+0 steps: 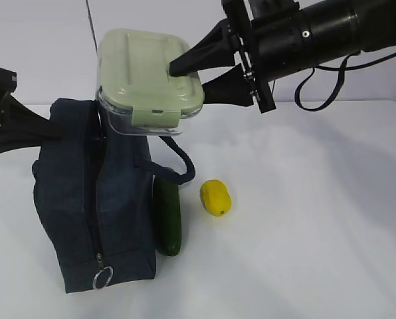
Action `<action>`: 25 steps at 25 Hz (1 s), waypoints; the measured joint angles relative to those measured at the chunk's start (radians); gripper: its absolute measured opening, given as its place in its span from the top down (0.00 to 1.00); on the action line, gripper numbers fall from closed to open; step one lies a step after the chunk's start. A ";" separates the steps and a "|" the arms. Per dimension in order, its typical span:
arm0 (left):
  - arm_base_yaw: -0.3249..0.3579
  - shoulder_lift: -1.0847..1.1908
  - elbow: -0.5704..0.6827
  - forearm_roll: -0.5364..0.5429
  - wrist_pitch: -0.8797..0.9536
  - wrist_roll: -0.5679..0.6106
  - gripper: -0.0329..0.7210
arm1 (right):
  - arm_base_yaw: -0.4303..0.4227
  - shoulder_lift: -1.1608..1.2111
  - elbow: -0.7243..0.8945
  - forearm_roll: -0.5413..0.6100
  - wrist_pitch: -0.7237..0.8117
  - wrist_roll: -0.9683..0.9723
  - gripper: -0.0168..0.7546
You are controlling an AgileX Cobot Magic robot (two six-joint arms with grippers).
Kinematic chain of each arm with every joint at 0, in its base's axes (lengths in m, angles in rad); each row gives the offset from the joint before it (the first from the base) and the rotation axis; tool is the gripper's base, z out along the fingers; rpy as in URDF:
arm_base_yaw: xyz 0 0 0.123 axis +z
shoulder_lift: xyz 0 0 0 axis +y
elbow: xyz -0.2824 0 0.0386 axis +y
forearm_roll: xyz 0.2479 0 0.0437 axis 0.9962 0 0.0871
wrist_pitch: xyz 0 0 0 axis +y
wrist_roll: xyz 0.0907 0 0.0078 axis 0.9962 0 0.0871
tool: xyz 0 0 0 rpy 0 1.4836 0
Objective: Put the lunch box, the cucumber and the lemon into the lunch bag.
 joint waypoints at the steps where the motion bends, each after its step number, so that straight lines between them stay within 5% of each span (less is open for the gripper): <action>1: 0.000 0.000 0.000 0.000 0.000 0.000 0.95 | 0.008 0.000 0.000 -0.002 0.000 0.002 0.53; 25: 0.000 0.000 0.000 0.000 0.002 0.002 0.95 | 0.094 0.146 -0.096 0.024 -0.030 0.022 0.53</action>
